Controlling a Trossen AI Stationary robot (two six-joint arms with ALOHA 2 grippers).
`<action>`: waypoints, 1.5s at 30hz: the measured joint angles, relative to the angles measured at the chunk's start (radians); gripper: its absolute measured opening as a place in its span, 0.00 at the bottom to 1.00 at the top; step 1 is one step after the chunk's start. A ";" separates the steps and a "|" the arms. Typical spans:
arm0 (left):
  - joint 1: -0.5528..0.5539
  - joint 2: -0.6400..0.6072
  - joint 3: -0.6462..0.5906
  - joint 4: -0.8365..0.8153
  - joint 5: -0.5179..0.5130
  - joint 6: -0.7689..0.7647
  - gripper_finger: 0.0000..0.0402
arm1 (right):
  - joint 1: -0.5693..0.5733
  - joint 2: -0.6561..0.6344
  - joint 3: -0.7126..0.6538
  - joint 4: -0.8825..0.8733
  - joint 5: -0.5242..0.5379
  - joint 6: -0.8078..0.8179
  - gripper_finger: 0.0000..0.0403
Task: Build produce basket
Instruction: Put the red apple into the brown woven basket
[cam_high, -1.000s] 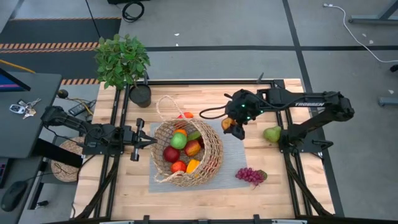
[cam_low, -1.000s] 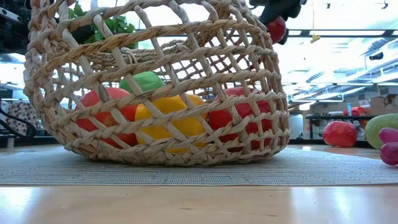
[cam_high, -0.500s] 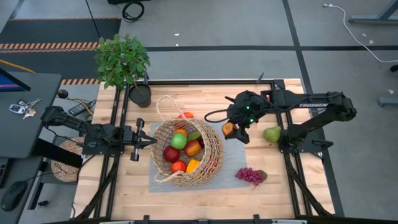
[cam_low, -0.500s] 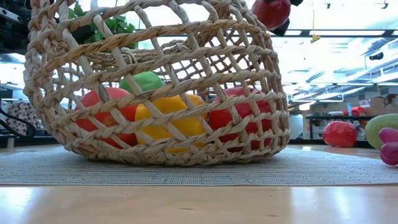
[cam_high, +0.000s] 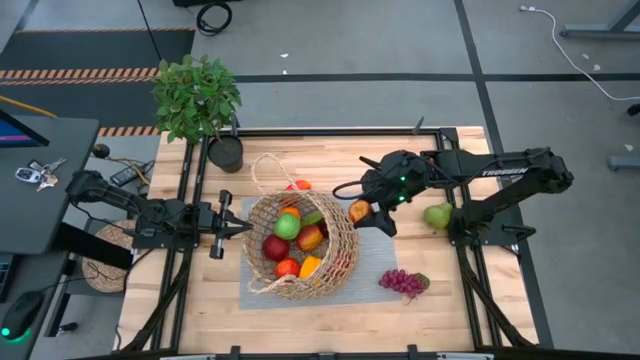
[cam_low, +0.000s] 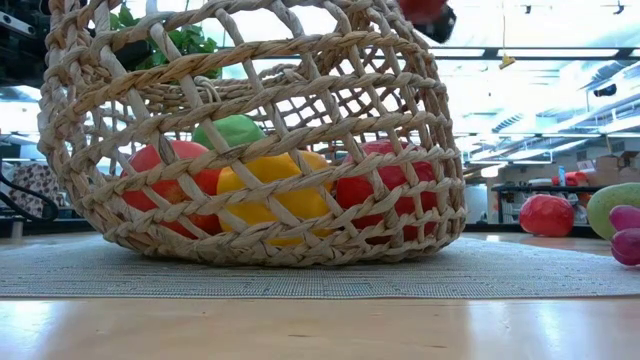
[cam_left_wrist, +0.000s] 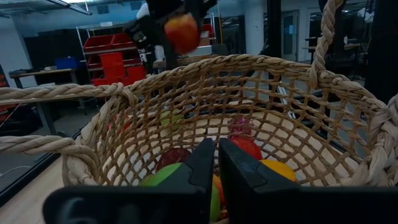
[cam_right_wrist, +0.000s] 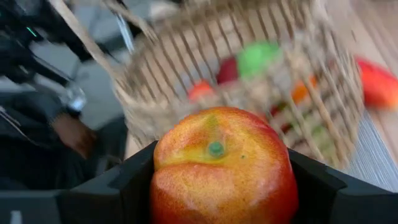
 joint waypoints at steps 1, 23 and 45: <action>0.000 0.000 0.000 0.000 0.000 0.000 0.09 | 0.004 0.000 0.000 0.036 0.001 0.005 0.68; 0.000 0.000 0.000 0.000 0.000 0.000 0.08 | 0.024 0.027 0.000 0.385 0.160 -0.227 0.68; 0.000 0.000 0.000 0.000 0.000 0.000 0.07 | -0.047 0.107 0.000 0.600 0.137 -0.551 0.68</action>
